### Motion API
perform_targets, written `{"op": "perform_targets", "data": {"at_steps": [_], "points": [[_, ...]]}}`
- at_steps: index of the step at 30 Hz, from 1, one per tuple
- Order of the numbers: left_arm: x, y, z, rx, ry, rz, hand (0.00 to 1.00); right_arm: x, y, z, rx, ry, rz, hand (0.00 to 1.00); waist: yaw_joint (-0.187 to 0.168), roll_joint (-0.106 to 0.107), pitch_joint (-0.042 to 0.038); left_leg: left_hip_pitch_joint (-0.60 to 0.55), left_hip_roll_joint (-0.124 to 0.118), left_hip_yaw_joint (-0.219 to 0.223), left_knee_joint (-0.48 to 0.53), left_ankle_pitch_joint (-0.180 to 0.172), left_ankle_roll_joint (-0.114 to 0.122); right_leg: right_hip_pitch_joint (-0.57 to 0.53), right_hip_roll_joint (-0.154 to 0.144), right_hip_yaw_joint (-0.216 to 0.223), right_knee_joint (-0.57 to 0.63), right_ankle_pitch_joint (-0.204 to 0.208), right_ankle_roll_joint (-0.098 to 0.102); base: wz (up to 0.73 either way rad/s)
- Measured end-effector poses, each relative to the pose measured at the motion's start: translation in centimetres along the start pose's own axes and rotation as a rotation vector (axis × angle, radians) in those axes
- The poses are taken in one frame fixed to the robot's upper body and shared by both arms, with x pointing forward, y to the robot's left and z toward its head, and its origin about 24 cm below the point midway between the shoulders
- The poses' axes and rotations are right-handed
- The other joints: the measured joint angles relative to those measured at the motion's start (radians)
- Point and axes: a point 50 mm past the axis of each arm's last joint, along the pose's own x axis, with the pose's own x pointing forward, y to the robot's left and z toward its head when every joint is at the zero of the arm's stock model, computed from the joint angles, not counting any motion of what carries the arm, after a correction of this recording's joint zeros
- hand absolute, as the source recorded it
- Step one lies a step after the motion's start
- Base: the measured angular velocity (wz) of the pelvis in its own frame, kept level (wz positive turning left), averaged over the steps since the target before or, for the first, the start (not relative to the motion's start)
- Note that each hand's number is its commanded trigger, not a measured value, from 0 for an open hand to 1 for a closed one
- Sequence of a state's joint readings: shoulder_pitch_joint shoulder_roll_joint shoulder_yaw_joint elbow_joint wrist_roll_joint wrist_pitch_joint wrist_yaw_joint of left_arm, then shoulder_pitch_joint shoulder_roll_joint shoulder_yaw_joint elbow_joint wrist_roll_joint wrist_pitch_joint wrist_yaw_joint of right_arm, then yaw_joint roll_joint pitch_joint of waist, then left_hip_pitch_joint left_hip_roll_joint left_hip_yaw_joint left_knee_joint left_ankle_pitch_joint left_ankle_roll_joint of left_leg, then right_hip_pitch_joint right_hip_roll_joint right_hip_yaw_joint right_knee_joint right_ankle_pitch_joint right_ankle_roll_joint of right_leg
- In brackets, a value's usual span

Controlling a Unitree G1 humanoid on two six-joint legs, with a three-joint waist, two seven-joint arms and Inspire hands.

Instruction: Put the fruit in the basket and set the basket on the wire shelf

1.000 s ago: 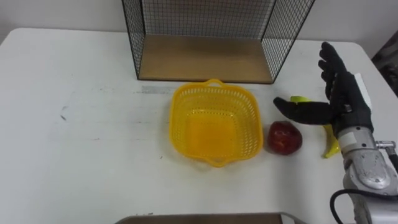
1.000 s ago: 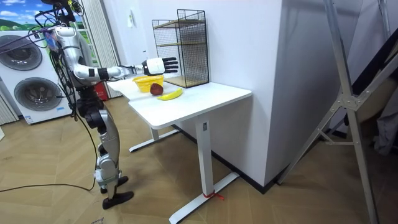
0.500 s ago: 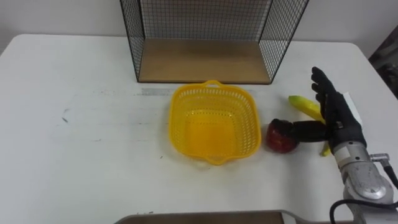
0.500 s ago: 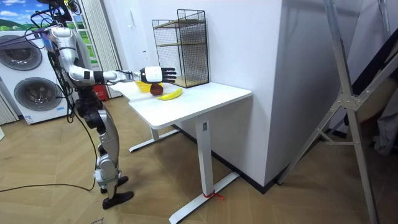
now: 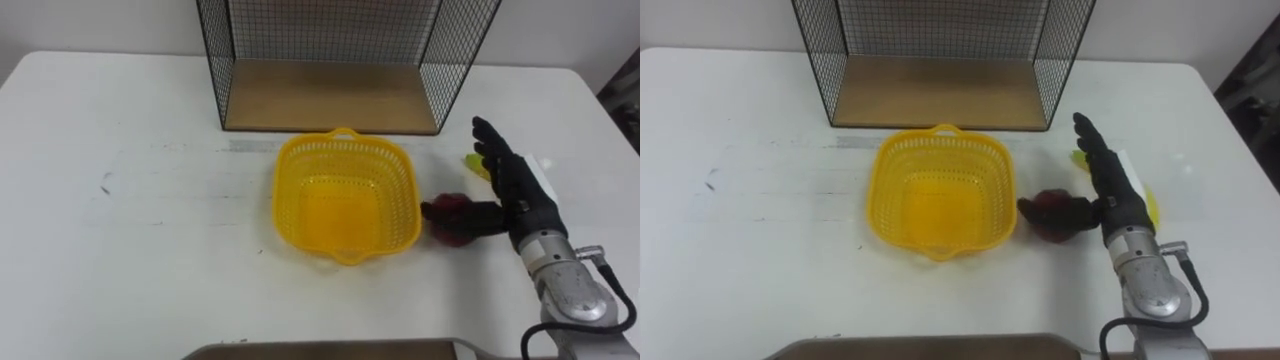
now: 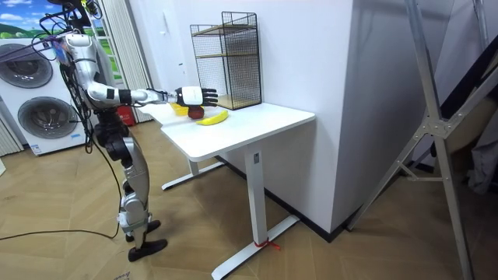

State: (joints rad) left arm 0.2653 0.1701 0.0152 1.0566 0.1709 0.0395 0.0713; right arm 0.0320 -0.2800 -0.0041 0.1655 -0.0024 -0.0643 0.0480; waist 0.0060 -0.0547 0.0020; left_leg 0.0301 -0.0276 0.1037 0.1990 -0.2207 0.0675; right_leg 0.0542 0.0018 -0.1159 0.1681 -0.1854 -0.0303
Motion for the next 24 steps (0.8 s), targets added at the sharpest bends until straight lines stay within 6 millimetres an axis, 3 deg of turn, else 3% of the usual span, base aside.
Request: {"op": "perform_targets", "data": {"at_steps": [11, 15, 21, 24], "points": [[0.1, 0.0, 0.6, 0.002, -0.017, -0.014, 0.00, 0.0, 1.2, -0.6, -0.003, 0.025, 0.081, 0.00, 0.001, -0.004, 0.0013, -0.002, 0.000, 0.000, -0.001, 0.000, 0.000, -0.001, 0.000, 0.000, 0.001, 0.000, 0.000, 0.00], [0.2, -0.1, 1.0, 0.007, -0.024, -0.016, 0.00, -0.3, 1.8, -1.8, -0.002, 0.073, 0.122, 0.00, 0.000, -0.006, 0.0006, -0.001, 0.000, 0.000, -0.002, 0.000, 0.000, 0.000, 0.000, -0.001, 0.001, 0.000, 0.000, 0.00], [0.2, 0.1, 0.9, 0.009, -0.019, -0.013, 0.00, -0.3, 1.8, -1.9, -0.001, 0.079, 0.123, 0.00, -0.001, -0.011, -0.0025, 0.001, -0.001, -0.007, -0.001, 0.000, 0.000, 0.006, -0.001, -0.011, 0.000, 0.000, 0.000, 0.03], [0.2, 0.1, 0.7, 0.012, -0.012, -0.013, 0.00, -0.4, 1.8, -2.3, 0.000, 0.093, 0.120, 0.00, -0.001, -0.010, 0.0000, 0.009, -0.001, -0.014, -0.001, 0.000, 0.000, 0.017, -0.002, -0.021, -0.001, 0.000, 0.000, 0.08]]}}
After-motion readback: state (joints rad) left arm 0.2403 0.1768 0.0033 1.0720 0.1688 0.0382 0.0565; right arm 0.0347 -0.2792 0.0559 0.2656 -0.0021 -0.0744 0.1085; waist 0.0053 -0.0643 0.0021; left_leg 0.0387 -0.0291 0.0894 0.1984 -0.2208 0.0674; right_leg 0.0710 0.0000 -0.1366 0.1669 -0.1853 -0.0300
